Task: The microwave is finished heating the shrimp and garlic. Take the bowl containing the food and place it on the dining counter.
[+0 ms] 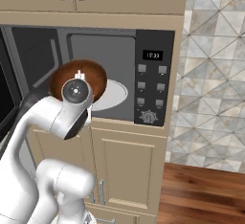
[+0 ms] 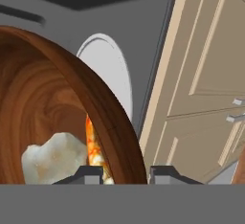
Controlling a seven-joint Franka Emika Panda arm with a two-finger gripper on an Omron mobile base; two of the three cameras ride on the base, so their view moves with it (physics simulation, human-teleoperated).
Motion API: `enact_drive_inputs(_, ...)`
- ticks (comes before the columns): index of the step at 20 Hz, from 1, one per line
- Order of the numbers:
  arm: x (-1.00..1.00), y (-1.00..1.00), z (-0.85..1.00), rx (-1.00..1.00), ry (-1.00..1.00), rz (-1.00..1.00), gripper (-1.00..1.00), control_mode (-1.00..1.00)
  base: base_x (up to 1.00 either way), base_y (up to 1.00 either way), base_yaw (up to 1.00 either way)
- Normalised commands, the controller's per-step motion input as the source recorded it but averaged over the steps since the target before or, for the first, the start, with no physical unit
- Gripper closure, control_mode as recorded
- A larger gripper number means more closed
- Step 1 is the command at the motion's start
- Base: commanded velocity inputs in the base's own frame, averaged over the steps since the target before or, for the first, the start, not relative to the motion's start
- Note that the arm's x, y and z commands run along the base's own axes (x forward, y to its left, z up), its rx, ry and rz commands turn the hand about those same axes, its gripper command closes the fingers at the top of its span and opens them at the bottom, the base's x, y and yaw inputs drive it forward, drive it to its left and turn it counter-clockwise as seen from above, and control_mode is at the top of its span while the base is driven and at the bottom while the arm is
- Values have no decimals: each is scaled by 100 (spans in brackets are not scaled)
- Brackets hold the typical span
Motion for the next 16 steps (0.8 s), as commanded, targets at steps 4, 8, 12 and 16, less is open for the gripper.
enact_drive_inputs(4,-44,-12,36,0,0,-4,100,-100,0,0,0)
enact_drive_inputs(8,-1,0,4,0,0,-1,100,-100,0,0,0)
enact_drive_inputs(12,-11,0,0,0,0,0,100,-100,0,0,0)
enact_drive_inputs(16,-71,-3,0,0,-7,0,100,-100,0,0,0)
